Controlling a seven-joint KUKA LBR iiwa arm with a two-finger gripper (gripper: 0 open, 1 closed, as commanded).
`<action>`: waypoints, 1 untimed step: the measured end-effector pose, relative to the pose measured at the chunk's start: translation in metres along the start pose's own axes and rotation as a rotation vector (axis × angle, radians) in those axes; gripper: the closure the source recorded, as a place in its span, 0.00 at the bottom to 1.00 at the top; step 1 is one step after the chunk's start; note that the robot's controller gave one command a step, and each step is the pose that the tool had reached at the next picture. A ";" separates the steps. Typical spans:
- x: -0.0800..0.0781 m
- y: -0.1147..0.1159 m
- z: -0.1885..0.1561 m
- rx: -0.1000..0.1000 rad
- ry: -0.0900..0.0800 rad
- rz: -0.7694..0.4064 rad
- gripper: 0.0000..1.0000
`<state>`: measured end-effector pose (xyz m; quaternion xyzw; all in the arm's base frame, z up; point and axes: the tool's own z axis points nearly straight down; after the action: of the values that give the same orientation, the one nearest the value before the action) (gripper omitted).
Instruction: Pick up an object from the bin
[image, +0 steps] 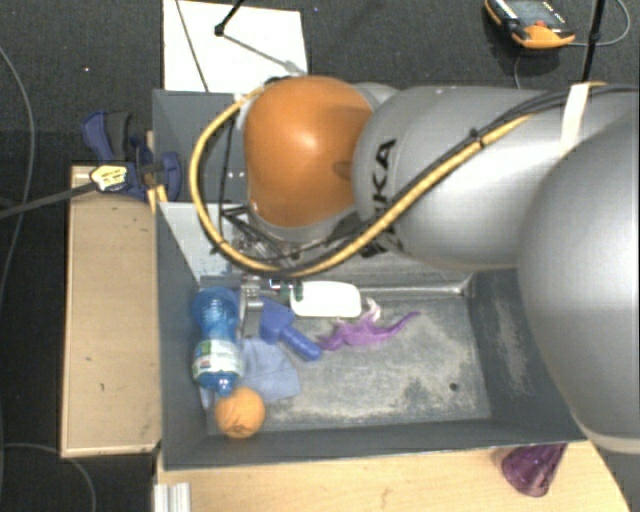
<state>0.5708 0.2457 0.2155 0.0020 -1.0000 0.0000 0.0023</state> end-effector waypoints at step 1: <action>-0.002 -0.001 -0.005 -0.002 -0.008 0.005 0.00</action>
Offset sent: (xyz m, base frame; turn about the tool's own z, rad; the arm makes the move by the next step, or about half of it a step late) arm -0.0133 -0.0015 -0.0261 -0.1897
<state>0.5724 0.2443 0.2208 -0.0007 -1.0000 -0.0011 -0.0016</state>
